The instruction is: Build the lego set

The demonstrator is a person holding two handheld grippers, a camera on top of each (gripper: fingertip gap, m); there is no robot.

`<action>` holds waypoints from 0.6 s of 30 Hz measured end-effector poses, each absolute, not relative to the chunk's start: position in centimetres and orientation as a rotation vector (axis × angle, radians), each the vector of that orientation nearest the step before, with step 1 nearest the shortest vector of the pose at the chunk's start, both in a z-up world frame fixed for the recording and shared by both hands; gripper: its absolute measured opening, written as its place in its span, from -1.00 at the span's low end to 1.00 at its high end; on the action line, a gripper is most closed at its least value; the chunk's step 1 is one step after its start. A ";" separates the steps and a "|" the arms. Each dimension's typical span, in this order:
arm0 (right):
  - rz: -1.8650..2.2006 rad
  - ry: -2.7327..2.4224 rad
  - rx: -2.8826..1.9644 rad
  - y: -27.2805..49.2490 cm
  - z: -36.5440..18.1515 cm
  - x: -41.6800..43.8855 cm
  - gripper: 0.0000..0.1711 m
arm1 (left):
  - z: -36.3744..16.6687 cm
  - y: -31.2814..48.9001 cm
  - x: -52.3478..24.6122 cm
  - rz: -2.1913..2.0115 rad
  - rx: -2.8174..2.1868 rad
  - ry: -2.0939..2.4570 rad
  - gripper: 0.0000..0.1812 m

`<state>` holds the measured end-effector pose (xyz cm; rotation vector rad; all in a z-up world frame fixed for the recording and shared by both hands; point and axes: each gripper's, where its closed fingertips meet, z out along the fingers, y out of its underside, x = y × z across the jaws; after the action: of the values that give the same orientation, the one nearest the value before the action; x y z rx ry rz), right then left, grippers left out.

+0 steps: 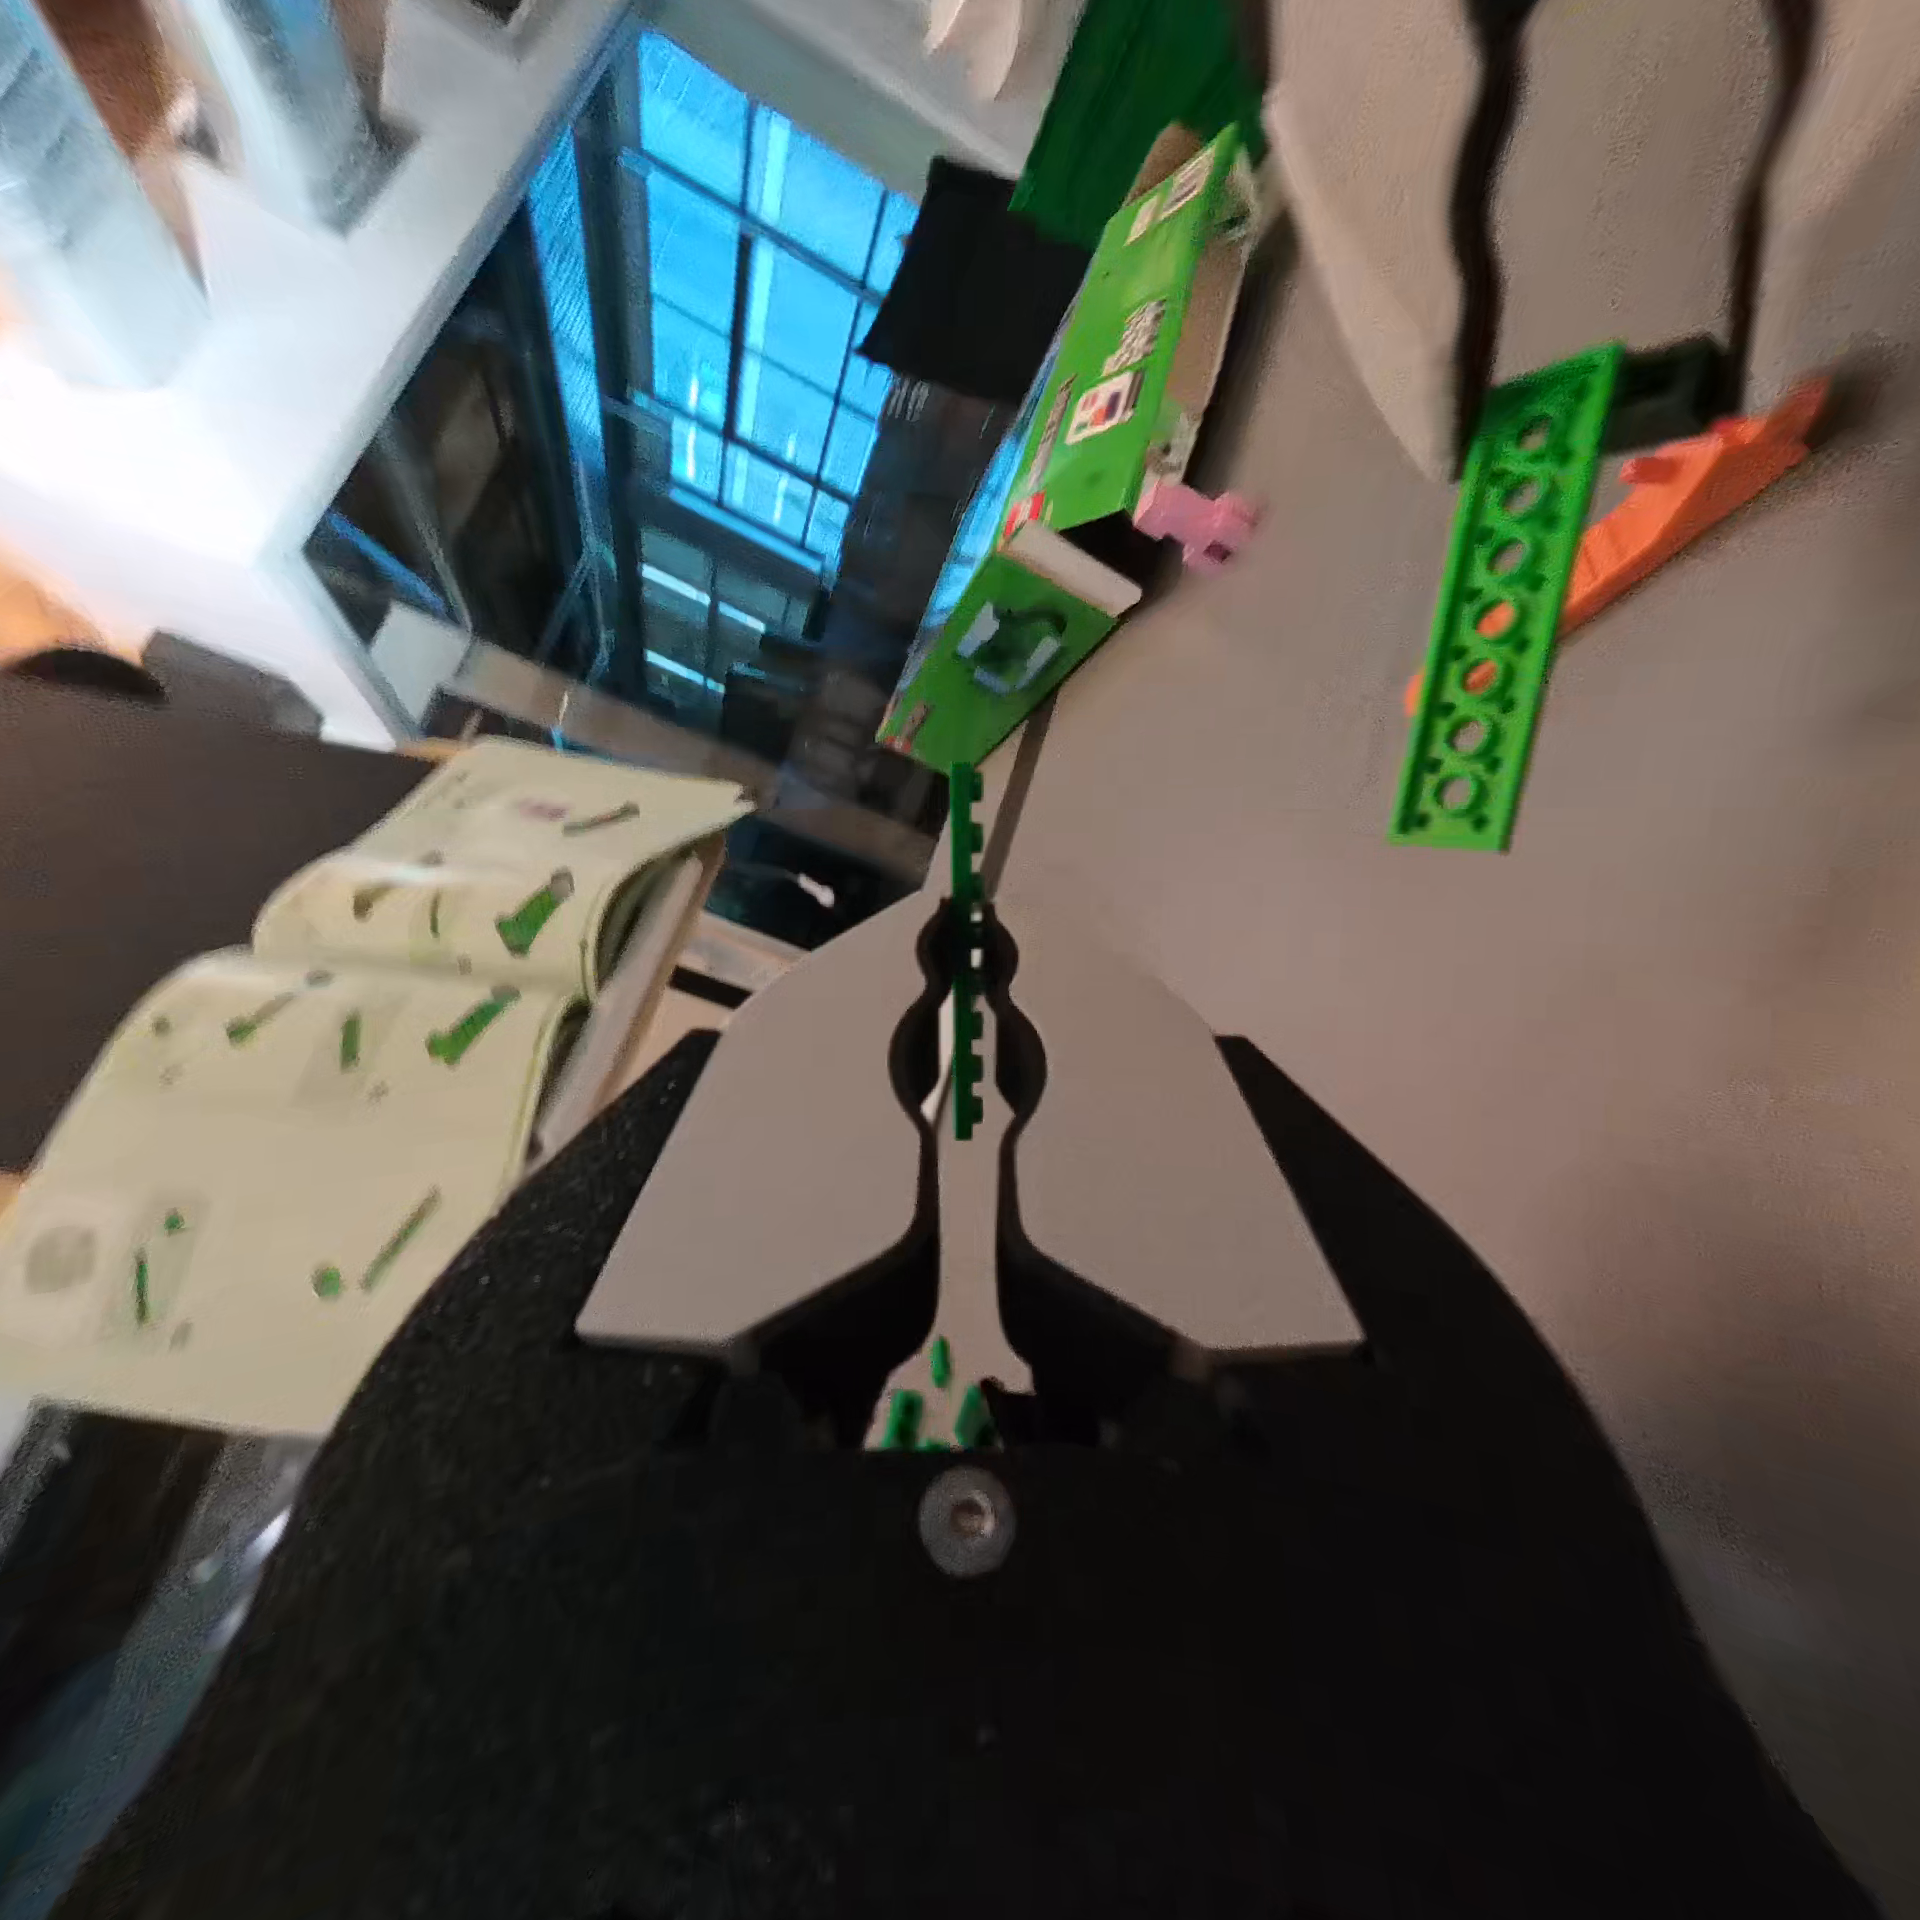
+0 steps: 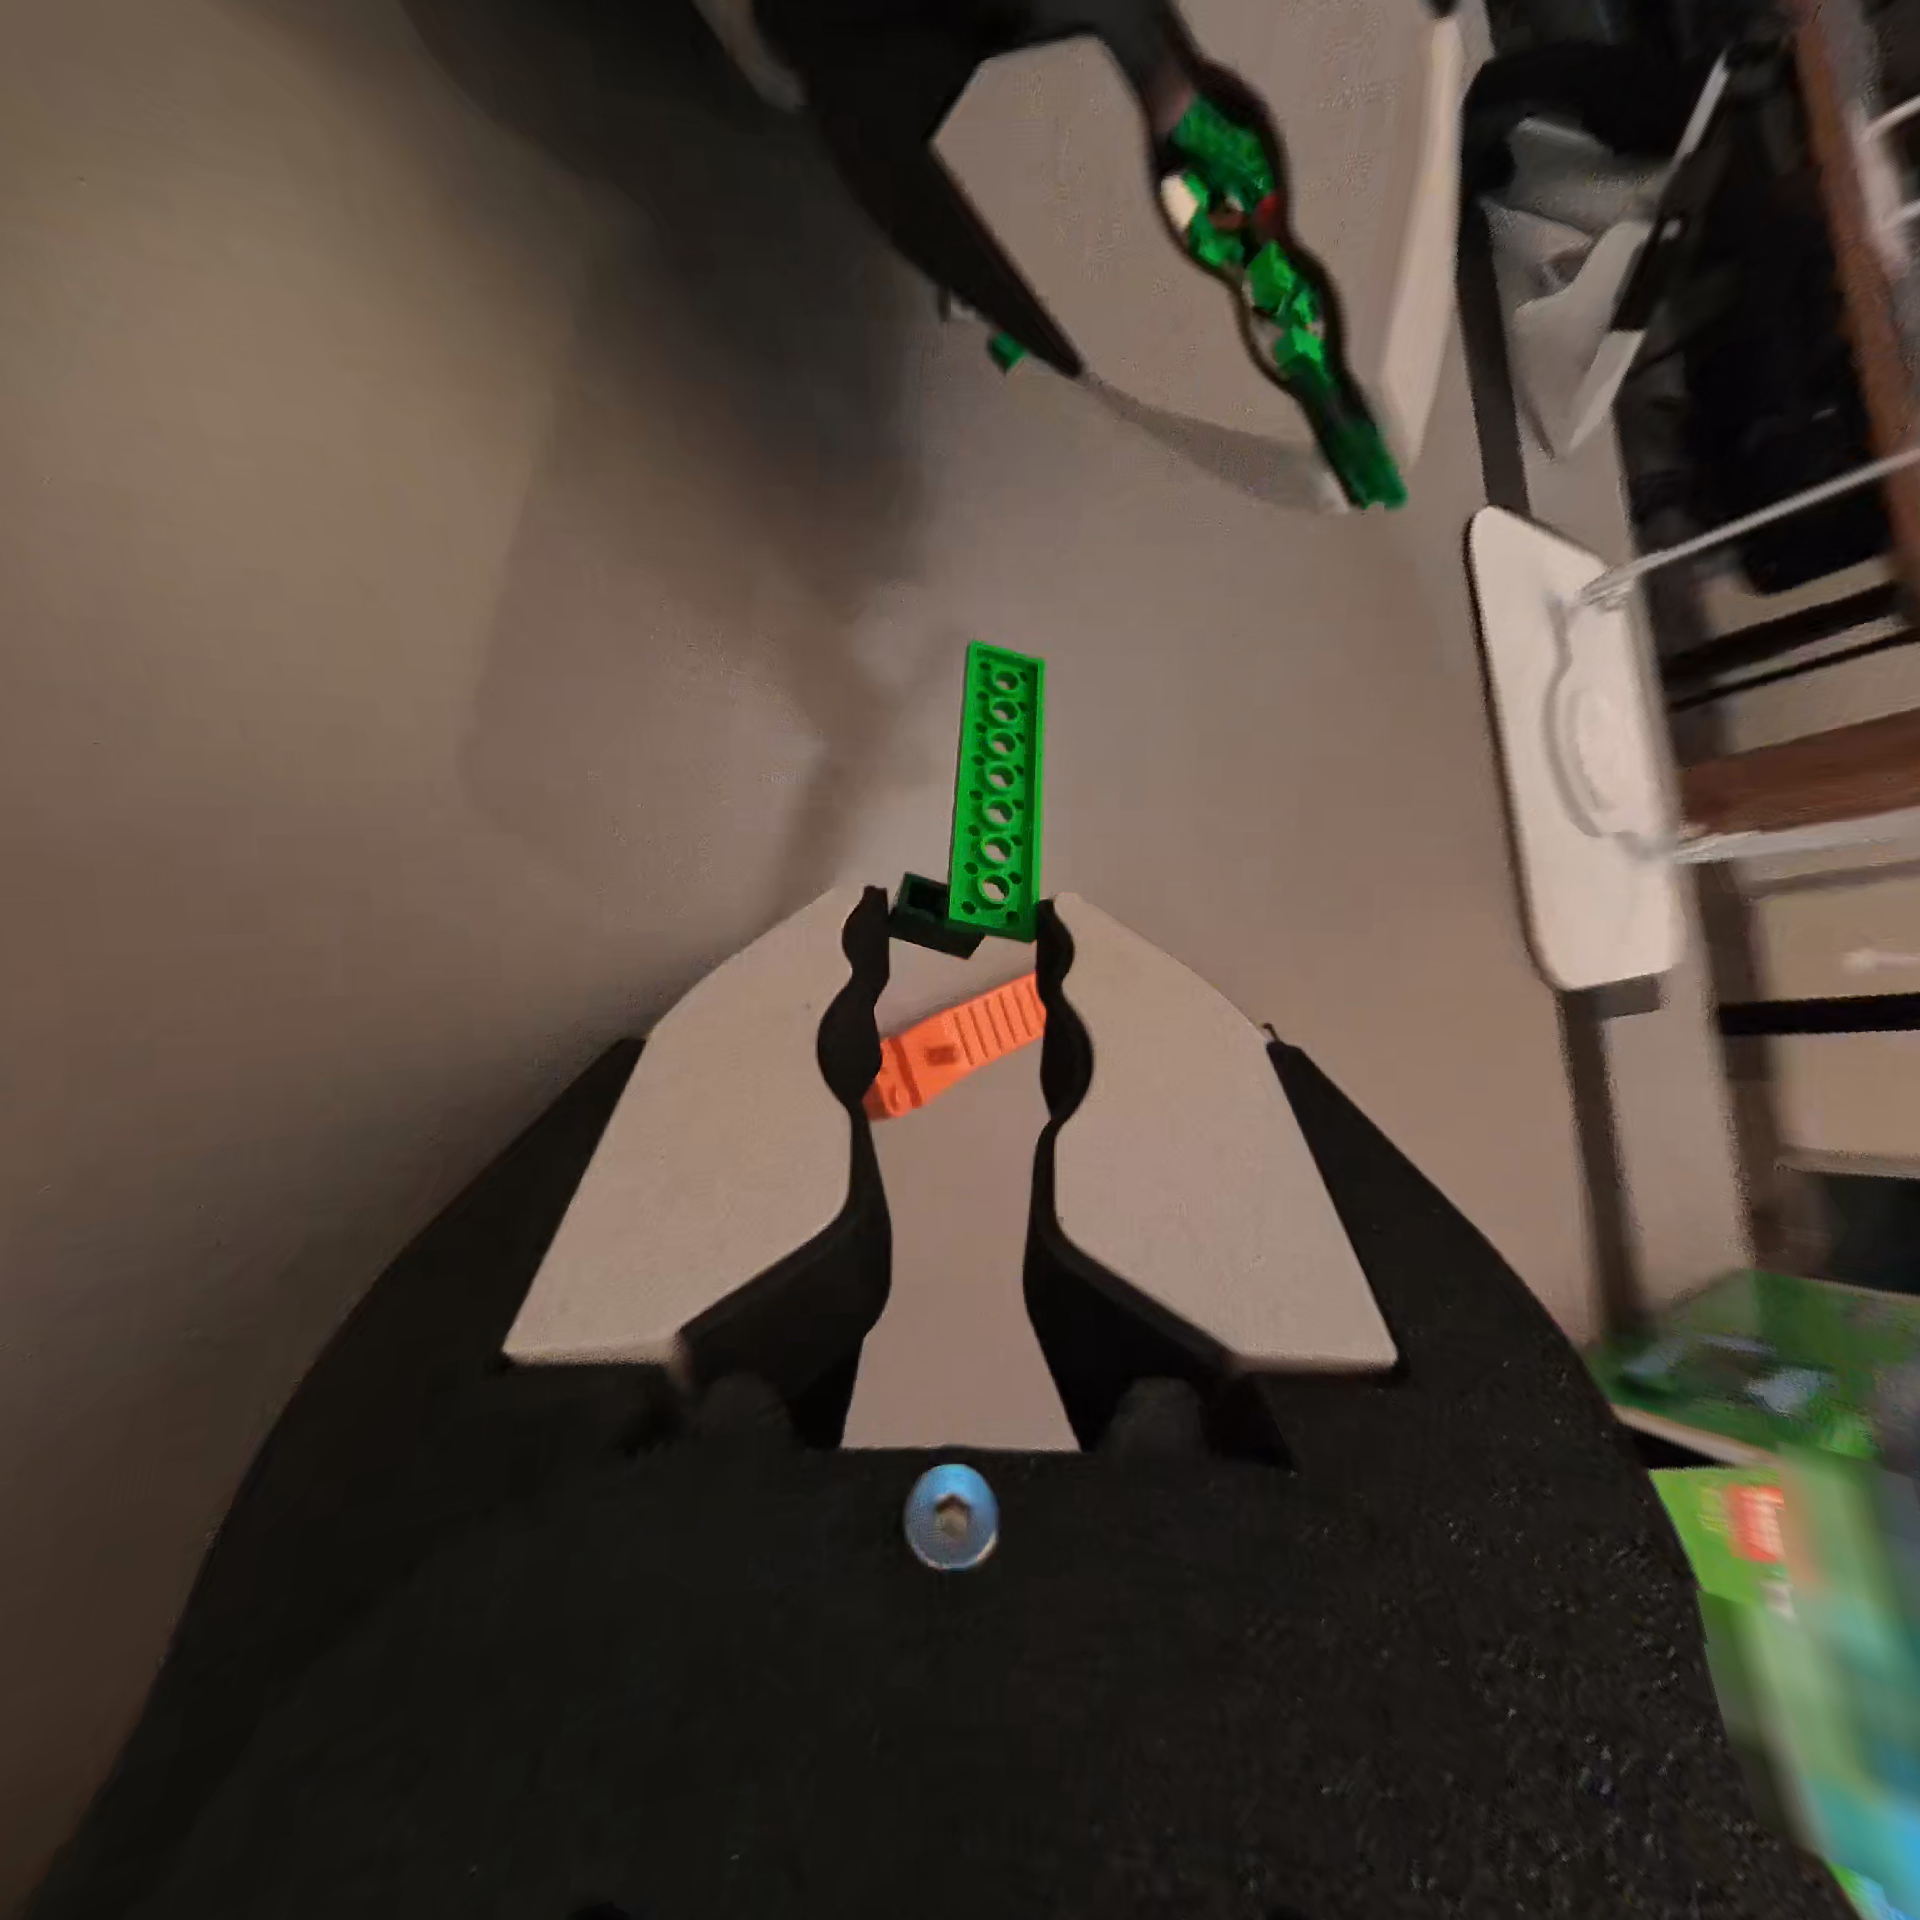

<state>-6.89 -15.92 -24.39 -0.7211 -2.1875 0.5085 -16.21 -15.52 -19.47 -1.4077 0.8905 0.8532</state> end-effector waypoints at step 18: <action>0.394 -2.243 -0.780 -19.8 -26.4 -5.6 -0.61 | -23.9 -20.5 -13.5 0.741 -1.523 1.024 -0.96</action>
<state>-5.63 -19.81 -26.41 -0.7799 -2.2433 0.3937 -13.55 -20.55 -23.93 -1.5234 1.0237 0.7406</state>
